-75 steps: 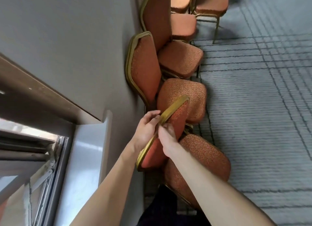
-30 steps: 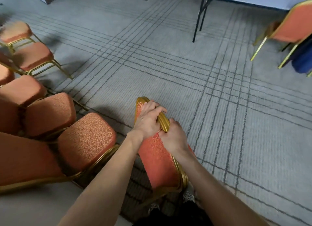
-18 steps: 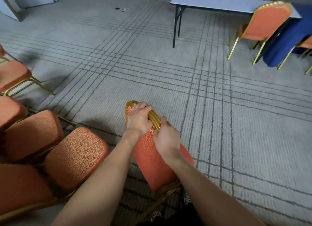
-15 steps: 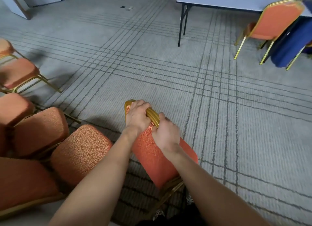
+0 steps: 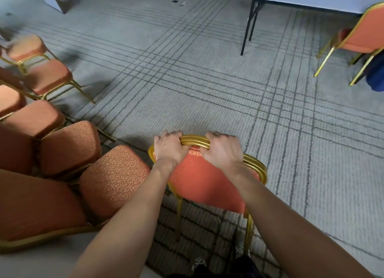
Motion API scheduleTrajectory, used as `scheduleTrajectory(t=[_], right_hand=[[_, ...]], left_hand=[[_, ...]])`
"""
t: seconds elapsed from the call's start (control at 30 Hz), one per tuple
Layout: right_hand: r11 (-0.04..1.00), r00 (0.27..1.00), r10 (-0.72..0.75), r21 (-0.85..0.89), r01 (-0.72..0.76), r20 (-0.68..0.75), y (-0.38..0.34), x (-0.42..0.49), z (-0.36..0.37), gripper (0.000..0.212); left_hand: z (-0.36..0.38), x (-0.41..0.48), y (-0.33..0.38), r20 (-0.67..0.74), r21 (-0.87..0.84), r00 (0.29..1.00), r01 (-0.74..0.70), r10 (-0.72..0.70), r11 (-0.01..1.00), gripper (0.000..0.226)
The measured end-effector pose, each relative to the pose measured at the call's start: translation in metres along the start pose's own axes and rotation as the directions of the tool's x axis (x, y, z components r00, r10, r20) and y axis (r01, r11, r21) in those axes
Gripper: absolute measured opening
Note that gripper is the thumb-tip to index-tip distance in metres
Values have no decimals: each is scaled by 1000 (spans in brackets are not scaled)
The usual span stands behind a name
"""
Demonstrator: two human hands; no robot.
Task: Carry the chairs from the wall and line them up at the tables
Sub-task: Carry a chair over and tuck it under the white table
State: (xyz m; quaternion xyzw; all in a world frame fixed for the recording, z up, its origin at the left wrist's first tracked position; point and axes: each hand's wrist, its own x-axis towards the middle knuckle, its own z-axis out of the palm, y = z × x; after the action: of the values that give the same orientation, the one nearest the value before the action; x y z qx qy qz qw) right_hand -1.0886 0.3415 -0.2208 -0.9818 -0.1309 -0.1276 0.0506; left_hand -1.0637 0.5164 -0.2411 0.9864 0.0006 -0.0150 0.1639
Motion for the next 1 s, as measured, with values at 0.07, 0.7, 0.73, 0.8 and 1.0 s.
scheduleTrajectory(t=[0.07, 0.7, 0.73, 0.8, 1.0], right_hand=[[998, 998, 41, -42, -43, -40, 19, -4, 0, 27], [866, 878, 423, 186, -465, 224, 211, -68, -15, 26], [857, 881, 409, 231, -460, 237, 214, -65, -16, 27], [868, 905, 366, 272, -416, 216, 220, -60, -15, 28], [928, 934, 324, 142, -345, 150, 244, -51, -4, 39]], left_hand=[[3, 5, 13, 31, 55, 999, -45, 43, 998, 35], [66, 3, 211, 120, 76, 983, -150, 141, 986, 30], [65, 7, 211, 117, 88, 985, -138, 127, 987, 30], [63, 15, 211, 101, 90, 990, -111, 102, 990, 27], [67, 27, 223, 60, 73, 995, -82, 77, 994, 22]])
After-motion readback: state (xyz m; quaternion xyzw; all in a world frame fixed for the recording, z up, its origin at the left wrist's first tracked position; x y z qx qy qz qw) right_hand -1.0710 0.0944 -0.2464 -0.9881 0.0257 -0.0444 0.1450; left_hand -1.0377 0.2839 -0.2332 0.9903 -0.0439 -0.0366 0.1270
